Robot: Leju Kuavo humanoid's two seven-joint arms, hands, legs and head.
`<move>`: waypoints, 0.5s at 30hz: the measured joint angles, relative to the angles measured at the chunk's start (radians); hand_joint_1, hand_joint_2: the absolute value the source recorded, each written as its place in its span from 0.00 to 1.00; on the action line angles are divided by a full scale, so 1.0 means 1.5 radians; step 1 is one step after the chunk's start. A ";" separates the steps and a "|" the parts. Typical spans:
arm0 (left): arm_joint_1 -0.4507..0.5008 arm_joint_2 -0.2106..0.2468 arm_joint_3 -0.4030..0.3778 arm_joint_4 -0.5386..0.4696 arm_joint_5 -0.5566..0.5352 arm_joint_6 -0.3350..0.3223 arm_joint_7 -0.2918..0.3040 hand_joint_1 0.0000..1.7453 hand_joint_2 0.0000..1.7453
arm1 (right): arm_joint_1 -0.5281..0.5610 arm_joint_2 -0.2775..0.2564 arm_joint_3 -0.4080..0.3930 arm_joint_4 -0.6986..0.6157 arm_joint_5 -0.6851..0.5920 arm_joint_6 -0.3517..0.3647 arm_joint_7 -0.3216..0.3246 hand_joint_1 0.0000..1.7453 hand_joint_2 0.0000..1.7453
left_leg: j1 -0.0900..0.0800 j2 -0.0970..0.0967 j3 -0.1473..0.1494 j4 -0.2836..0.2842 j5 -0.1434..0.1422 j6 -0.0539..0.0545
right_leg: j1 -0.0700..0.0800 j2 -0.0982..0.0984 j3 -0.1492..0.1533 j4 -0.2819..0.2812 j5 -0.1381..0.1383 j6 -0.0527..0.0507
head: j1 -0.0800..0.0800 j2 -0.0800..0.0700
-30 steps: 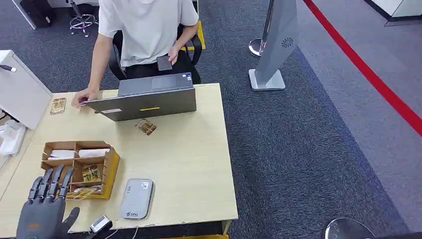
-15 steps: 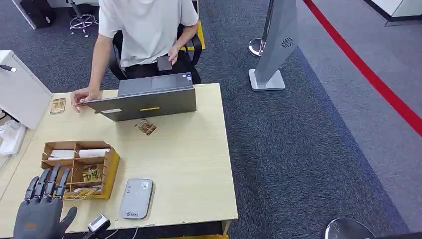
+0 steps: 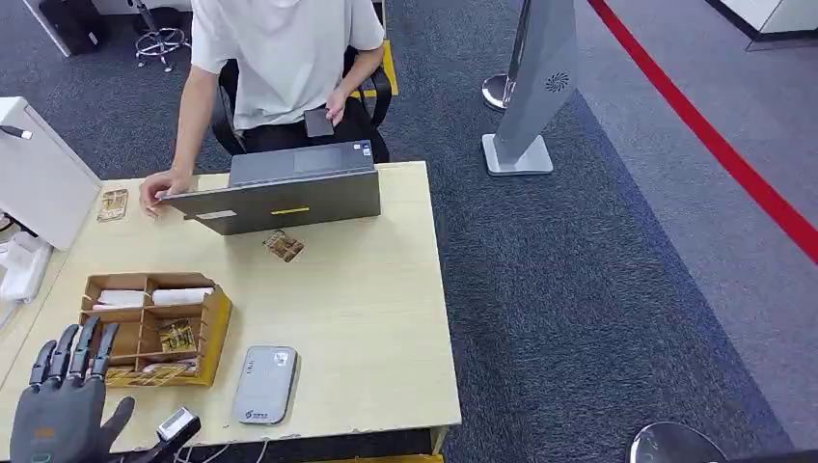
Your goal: Pass the card to the sensor for recognition and then transmit it.
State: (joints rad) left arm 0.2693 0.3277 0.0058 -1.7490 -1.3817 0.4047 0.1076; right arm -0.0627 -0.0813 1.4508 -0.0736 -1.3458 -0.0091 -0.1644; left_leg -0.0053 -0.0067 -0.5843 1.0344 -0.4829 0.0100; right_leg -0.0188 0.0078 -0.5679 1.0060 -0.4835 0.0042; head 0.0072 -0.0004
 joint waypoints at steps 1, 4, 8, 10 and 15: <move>-0.007 -0.002 0.006 0.010 0.000 -0.001 -0.001 0.00 1.00 | 0.000 0.000 0.001 0.000 0.000 0.000 0.000 0.00 1.00 | 0.000 0.000 0.000 0.000 0.000 0.000 | 0.000 0.000 0.000 0.000 0.000 0.000 | 0.000 0.000; -0.027 -0.006 0.017 0.041 -0.002 -0.001 -0.006 0.00 1.00 | 0.000 0.000 0.004 0.000 0.001 -0.001 0.001 0.00 1.00 | 0.000 0.000 0.000 0.000 0.000 0.000 | 0.000 0.000 0.000 0.000 0.000 0.000 | 0.000 0.000; -0.056 -0.013 0.020 0.083 -0.006 0.000 -0.010 0.00 1.00 | -0.001 0.000 0.007 0.000 0.003 -0.003 0.002 0.00 1.00 | 0.000 0.000 0.000 0.000 0.000 0.000 | 0.000 0.000 0.000 0.000 0.000 0.000 | 0.000 0.000; -0.065 -0.016 0.020 0.099 -0.007 0.000 -0.012 0.00 1.00 | -0.001 0.000 0.008 0.000 0.003 -0.004 0.003 0.00 1.00 | 0.000 0.000 0.000 0.000 0.000 0.000 | 0.000 0.000 0.000 0.000 0.000 0.000 | 0.000 0.000; -0.075 -0.022 0.020 0.115 -0.007 0.002 -0.013 0.00 1.00 | -0.001 0.000 0.012 0.000 0.003 -0.004 0.003 0.00 1.00 | 0.000 0.000 0.000 0.000 0.000 0.000 | 0.000 0.000 0.000 0.000 0.000 0.000 | 0.000 0.000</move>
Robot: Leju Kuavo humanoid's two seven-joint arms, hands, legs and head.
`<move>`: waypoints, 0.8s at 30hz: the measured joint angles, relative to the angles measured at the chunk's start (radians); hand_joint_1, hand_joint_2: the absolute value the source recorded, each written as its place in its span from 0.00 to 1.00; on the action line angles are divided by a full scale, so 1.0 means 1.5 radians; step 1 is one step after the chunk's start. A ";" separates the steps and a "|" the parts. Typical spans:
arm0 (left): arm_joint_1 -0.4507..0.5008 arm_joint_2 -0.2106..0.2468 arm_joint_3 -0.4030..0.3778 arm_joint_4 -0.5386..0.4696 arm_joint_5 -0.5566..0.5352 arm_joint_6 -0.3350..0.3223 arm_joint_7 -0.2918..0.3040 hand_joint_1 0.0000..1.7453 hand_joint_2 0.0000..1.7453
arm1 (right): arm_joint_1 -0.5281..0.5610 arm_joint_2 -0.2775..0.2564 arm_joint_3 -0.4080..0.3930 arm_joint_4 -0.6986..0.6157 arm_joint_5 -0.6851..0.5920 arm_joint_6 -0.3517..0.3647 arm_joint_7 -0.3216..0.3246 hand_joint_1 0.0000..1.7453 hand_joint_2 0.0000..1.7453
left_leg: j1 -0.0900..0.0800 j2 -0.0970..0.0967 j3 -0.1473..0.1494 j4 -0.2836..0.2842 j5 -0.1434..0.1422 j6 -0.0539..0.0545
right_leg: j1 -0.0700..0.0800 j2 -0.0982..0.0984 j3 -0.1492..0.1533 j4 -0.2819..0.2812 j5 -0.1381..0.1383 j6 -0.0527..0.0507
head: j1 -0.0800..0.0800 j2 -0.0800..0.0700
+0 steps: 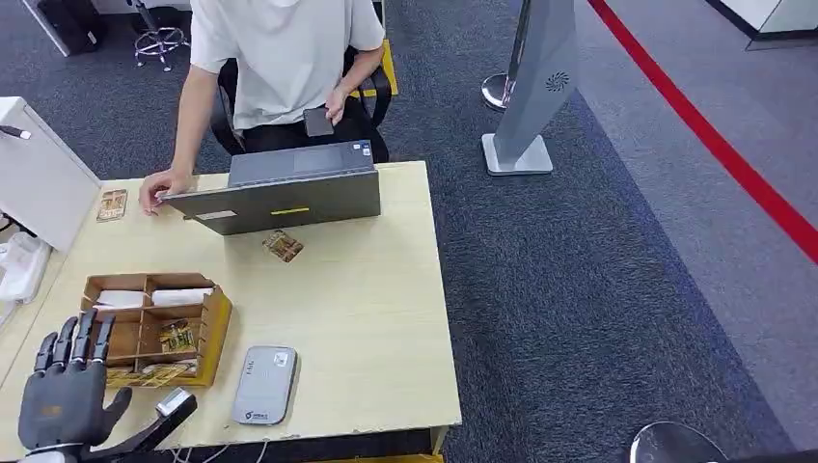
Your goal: Pass the card to the sensor for recognition and then transmit it.
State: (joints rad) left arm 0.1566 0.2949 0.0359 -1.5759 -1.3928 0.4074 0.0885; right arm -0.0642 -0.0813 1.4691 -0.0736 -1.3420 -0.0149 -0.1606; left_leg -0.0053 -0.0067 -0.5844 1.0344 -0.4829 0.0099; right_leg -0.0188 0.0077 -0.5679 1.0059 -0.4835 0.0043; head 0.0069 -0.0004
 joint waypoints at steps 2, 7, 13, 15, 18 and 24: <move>-0.003 -0.003 0.000 0.004 -0.001 0.002 -0.001 0.00 1.00 | 0.000 0.000 0.001 0.000 0.000 0.000 0.000 0.00 1.00 | 0.000 0.000 0.000 0.000 0.000 0.000 | 0.000 0.000 0.000 0.000 0.000 0.000 | 0.000 0.000; -0.006 -0.006 0.000 0.012 -0.002 0.002 -0.001 0.00 1.00 | 0.000 0.000 0.003 0.000 0.000 0.000 0.000 0.00 1.00 | 0.000 0.000 0.000 0.000 0.000 0.000 | 0.000 0.000 0.000 0.000 0.000 0.000 | 0.000 0.000; -0.006 -0.009 0.000 0.016 -0.002 0.002 -0.001 0.00 1.00 | 0.000 0.000 0.003 0.000 0.000 0.000 0.000 0.00 1.00 | 0.000 0.000 0.000 0.000 0.000 0.000 | 0.000 0.000 0.000 0.000 0.000 0.000 | 0.000 0.000; -0.006 -0.009 0.000 0.016 -0.002 0.002 -0.001 0.00 1.00 | 0.000 0.000 0.003 0.000 0.000 0.000 0.000 0.00 1.00 | 0.000 0.000 0.000 0.000 0.000 0.000 | 0.000 0.000 0.000 0.000 0.000 0.000 | 0.000 0.000; -0.006 -0.009 0.000 0.018 -0.002 0.002 -0.001 0.00 1.00 | 0.000 0.000 0.003 0.000 0.000 0.000 0.000 0.00 1.00 | 0.000 0.000 0.000 0.000 0.000 0.000 | 0.000 0.000 0.000 0.000 0.000 0.000 | 0.000 0.000; -0.007 -0.009 0.000 0.019 -0.002 0.002 -0.001 0.00 1.00 | 0.000 0.000 0.003 0.000 0.000 0.000 0.000 0.00 1.00 | 0.000 0.000 0.000 0.000 0.000 0.000 | 0.000 0.000 0.000 0.000 0.000 0.000 | 0.000 0.000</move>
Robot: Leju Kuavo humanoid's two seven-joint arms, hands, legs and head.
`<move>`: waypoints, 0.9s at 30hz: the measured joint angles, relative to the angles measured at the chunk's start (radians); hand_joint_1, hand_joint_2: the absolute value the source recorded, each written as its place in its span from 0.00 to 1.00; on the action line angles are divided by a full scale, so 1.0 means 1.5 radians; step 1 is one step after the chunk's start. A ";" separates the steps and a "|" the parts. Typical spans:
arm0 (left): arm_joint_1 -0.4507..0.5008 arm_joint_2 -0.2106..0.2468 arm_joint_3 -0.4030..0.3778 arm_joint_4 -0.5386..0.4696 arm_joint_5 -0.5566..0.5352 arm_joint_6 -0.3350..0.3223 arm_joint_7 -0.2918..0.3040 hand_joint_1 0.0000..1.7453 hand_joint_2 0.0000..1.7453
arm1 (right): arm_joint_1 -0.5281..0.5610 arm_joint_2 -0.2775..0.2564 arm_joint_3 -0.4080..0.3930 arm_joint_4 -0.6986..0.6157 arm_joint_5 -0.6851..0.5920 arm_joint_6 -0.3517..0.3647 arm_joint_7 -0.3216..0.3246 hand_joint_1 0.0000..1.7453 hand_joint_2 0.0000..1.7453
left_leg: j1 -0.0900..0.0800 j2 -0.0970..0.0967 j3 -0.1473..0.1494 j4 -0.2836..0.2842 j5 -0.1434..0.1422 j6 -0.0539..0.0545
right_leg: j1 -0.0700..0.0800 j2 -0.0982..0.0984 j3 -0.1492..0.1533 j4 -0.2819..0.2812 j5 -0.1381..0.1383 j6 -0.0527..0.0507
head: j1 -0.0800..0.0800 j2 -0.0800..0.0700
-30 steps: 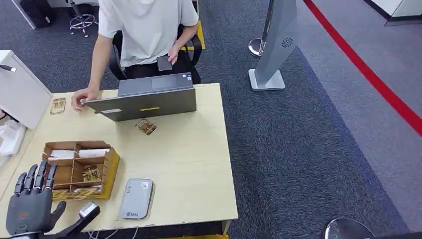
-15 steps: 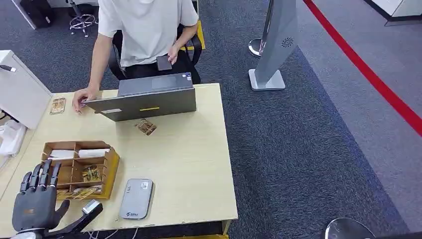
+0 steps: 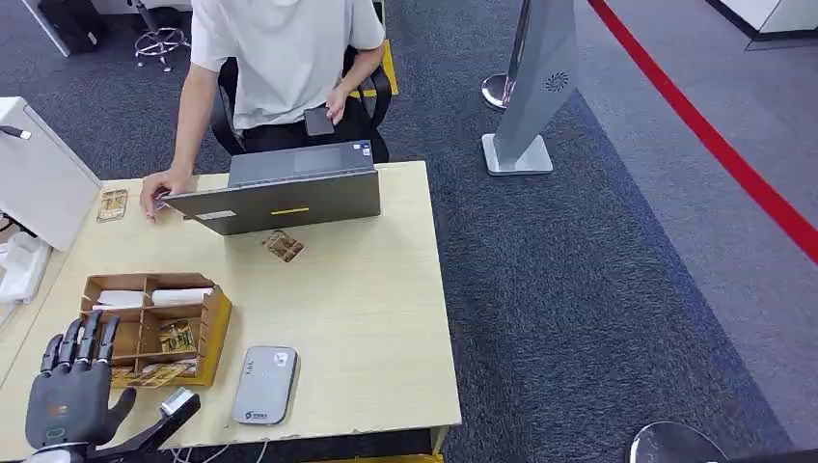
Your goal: Pass the card to the sensor for recognition and then transmit it.
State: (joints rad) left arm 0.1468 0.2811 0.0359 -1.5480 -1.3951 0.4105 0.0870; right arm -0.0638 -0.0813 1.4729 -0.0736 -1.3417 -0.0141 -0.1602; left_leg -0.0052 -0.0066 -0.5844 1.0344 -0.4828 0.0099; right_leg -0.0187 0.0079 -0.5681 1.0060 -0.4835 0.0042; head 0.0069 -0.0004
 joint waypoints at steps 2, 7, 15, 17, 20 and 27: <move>0.000 0.000 0.000 0.000 0.000 0.000 0.000 0.00 1.00 | 0.000 0.000 0.000 0.000 0.000 0.000 0.000 0.00 1.00 | 0.000 0.000 0.000 0.000 0.000 0.000 | 0.000 0.000 0.000 0.000 0.000 0.000 | 0.000 0.000; 0.000 0.000 0.000 0.000 0.000 0.000 0.000 0.00 1.00 | 0.000 0.000 0.000 0.000 0.000 0.000 0.000 0.00 1.00 | 0.000 0.000 0.000 0.000 0.000 0.000 | 0.000 0.000 0.000 0.000 0.000 0.000 | 0.000 0.000; -0.003 -0.003 -0.001 0.001 0.000 0.001 -0.026 0.00 1.00 | 0.000 0.000 0.001 0.000 0.001 0.001 0.000 0.00 1.00 | 0.000 0.000 0.000 0.000 0.000 0.000 | 0.000 0.000 0.000 0.000 0.000 0.000 | 0.000 0.000; -0.007 -0.009 -0.004 0.003 -0.003 0.002 -0.037 0.00 1.00 | -0.001 0.000 0.001 0.000 0.001 0.001 -0.001 0.00 1.00 | 0.000 0.000 0.000 0.000 0.000 0.000 | 0.000 0.000 0.000 0.000 0.000 0.000 | 0.000 0.000; -0.009 -0.015 -0.007 0.006 -0.004 0.002 -0.041 0.00 1.00 | -0.001 0.000 0.001 0.000 0.001 0.001 -0.001 0.00 1.00 | 0.000 0.000 0.000 0.000 0.000 0.000 | 0.000 0.001 0.000 0.000 0.000 0.000 | 0.000 0.000; -0.010 -0.023 -0.007 0.007 -0.004 0.002 -0.041 0.00 1.00 | -0.002 0.000 0.002 0.000 0.001 0.001 -0.001 0.00 1.00 | 0.000 0.000 0.000 0.000 0.000 0.000 | 0.000 0.000 0.000 0.000 0.000 0.000 | 0.000 0.000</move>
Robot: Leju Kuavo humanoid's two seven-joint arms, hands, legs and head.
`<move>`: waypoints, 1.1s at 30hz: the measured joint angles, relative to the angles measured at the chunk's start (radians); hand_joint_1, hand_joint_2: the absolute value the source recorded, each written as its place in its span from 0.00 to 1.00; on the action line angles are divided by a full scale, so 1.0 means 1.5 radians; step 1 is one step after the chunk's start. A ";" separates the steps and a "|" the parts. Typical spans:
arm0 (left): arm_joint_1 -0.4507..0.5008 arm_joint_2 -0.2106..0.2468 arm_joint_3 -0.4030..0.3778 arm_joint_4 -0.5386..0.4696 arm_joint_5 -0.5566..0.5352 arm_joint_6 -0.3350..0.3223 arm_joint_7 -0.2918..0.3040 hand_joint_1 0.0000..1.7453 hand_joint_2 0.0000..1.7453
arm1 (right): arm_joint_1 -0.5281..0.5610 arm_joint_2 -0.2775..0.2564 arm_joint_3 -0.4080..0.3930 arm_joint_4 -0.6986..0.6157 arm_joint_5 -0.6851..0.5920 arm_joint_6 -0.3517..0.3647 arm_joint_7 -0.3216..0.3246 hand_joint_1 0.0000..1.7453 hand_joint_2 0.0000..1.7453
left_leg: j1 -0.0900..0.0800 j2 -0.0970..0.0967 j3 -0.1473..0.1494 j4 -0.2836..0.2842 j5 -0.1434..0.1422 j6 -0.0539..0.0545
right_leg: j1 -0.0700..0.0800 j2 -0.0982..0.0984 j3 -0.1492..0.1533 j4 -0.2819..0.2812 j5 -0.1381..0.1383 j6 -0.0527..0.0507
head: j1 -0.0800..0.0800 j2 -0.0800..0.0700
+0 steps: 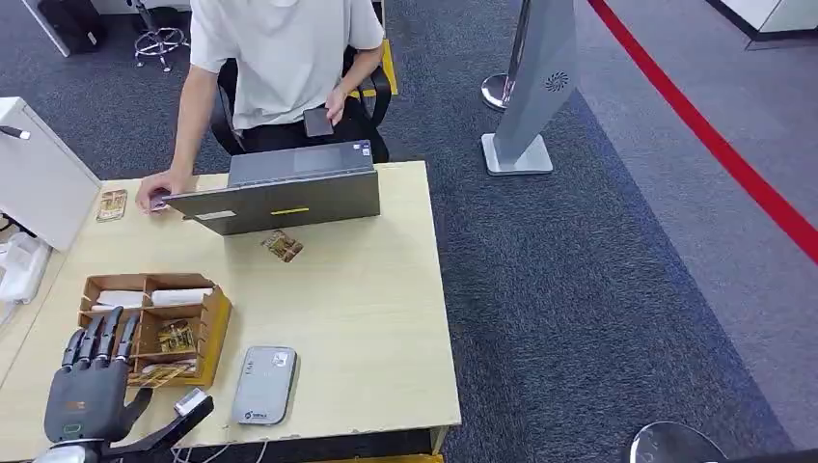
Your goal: Pass the card to the sensor for recognition and then transmit it.
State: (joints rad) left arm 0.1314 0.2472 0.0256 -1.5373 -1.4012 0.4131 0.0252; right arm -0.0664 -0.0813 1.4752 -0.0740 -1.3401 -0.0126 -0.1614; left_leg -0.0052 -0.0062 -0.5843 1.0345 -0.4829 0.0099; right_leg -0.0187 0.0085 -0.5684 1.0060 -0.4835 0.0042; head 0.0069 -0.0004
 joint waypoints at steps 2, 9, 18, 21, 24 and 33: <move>0.000 -0.001 0.000 0.000 0.000 0.000 0.000 0.00 1.00 | 0.000 0.000 0.000 0.000 0.000 0.000 0.000 0.00 1.00 | 0.000 0.000 0.000 0.000 0.000 0.000 | 0.000 0.000 0.000 0.000 0.000 0.000 | 0.000 0.000; -0.002 -0.003 -0.001 0.001 -0.004 0.000 0.000 0.00 1.00 | 0.000 0.000 0.000 0.000 0.000 0.000 0.000 0.00 1.00 | 0.000 0.000 0.000 0.000 0.000 0.000 | 0.000 0.000 0.000 0.000 0.000 0.000 | 0.000 0.000; -0.010 -0.010 -0.026 0.005 -0.010 0.000 0.007 0.00 1.00 | -0.001 0.000 0.000 0.000 0.000 -0.001 0.000 0.00 1.00 | 0.000 0.000 0.000 0.000 0.000 0.000 | 0.000 0.000 0.000 0.000 0.000 0.000 | 0.000 0.000; -0.011 -0.009 -0.031 0.005 -0.010 0.000 0.008 0.00 1.00 | -0.001 0.000 0.000 0.000 0.000 -0.002 0.000 0.00 1.00 | 0.000 0.000 0.000 0.000 0.000 0.000 | 0.000 0.000 0.000 0.000 0.000 0.000 | 0.000 0.000; -0.011 -0.009 -0.035 0.006 -0.007 -0.001 0.016 1.00 1.00 | -0.001 0.000 0.000 0.000 0.000 -0.001 -0.001 0.00 1.00 | 0.000 0.000 0.000 0.000 0.000 0.000 | 0.000 0.000 0.000 0.000 0.000 0.000 | 0.000 0.000; -0.012 0.008 -0.045 0.015 0.013 -0.014 0.028 1.00 1.00 | -0.001 0.000 0.001 0.000 -0.001 0.000 -0.002 0.00 1.00 | 0.000 0.000 0.000 0.000 0.000 0.000 | 0.000 0.000 0.000 0.000 0.000 0.000 | 0.000 0.000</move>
State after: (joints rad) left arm 0.1141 0.2598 -0.0416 -1.5145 -1.3817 0.3918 0.0679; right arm -0.0675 -0.0813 1.4771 -0.0740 -1.3420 -0.0130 -0.1637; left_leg -0.0050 -0.0062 -0.5843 1.0344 -0.4828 0.0098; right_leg -0.0187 0.0085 -0.5684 1.0060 -0.4835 0.0041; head 0.0072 -0.0004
